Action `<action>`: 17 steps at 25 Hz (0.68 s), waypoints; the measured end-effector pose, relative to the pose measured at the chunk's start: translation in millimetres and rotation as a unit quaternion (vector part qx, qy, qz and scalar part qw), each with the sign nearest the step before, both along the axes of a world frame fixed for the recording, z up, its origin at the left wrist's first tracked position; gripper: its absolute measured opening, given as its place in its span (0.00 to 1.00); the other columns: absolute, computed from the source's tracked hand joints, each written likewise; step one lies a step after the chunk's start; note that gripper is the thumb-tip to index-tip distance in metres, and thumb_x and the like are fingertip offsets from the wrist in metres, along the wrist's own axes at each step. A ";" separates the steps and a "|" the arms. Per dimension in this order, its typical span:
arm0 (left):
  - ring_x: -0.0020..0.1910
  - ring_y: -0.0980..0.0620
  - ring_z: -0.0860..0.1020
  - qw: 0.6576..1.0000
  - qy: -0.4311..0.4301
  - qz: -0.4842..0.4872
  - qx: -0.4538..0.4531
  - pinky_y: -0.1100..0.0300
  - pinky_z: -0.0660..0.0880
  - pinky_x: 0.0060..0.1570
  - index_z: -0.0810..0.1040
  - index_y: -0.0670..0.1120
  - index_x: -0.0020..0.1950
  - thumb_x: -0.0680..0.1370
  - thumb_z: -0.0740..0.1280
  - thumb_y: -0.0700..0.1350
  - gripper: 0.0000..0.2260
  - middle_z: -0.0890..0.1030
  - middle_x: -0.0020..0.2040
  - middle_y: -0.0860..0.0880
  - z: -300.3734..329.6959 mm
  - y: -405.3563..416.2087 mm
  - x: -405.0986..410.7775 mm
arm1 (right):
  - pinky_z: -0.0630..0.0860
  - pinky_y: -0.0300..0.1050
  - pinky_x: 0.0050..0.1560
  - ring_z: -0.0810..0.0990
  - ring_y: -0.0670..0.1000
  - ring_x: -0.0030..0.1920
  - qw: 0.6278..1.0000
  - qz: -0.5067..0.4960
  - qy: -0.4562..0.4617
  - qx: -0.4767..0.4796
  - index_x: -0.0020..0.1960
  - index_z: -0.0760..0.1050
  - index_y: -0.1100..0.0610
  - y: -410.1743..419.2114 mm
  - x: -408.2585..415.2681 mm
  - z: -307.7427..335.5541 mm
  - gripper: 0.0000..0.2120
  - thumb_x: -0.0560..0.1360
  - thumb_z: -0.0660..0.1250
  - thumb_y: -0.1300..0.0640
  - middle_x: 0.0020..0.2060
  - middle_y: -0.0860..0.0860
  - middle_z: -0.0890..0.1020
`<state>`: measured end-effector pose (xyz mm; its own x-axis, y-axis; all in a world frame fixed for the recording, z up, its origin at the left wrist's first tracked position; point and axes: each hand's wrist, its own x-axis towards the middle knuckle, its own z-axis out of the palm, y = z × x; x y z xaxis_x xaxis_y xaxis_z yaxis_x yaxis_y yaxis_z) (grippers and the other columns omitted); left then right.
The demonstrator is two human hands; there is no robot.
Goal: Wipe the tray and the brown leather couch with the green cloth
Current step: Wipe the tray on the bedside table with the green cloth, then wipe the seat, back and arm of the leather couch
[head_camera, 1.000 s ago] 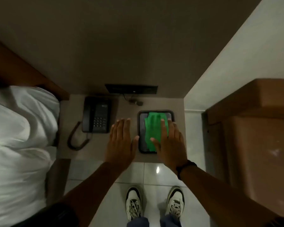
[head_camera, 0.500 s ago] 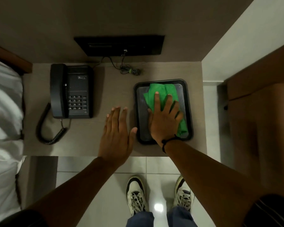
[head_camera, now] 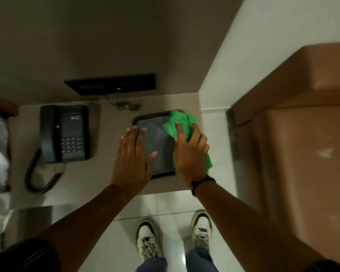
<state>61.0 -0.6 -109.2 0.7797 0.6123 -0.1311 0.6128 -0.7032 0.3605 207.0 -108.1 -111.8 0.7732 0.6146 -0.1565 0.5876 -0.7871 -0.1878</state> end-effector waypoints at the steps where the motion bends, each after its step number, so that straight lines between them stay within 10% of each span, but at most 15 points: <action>1: 0.89 0.35 0.56 1.000 -0.004 -0.002 -0.014 0.39 0.54 0.88 0.56 0.42 0.90 0.88 0.51 0.62 0.35 0.59 0.89 0.34 12.2 -12.6 8.4 | 0.78 0.61 0.53 0.79 0.65 0.58 1.000 -0.013 -0.011 0.007 0.81 0.70 0.49 -24.9 6.1 24.4 0.29 0.81 0.68 0.53 0.73 0.65 0.74; 8: 0.82 0.31 0.70 0.989 -0.045 -0.123 -0.075 0.33 0.68 0.81 0.67 0.38 0.85 0.88 0.51 0.63 0.35 0.72 0.81 0.32 77.6 -214.3 142.6 | 0.77 0.66 0.55 0.77 0.70 0.61 0.981 -0.165 -0.003 -0.103 0.83 0.68 0.50 -325.4 109.1 130.9 0.31 0.81 0.68 0.55 0.74 0.68 0.72; 17: 0.86 0.28 0.63 0.990 -0.039 -0.107 -0.085 0.29 0.64 0.83 0.66 0.39 0.86 0.87 0.58 0.58 0.33 0.66 0.85 0.31 -58.3 -471.6 264.8 | 0.78 0.70 0.58 0.72 0.69 0.65 0.992 -0.097 0.015 -0.082 0.84 0.63 0.49 -576.7 160.9 -17.2 0.31 0.82 0.62 0.49 0.75 0.65 0.67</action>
<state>325.8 -472.2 -167.5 0.9007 0.4070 -0.1519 0.4224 -0.7389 0.5250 367.9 -684.8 -129.0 0.8678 0.4196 -0.2663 0.4185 -0.9060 -0.0637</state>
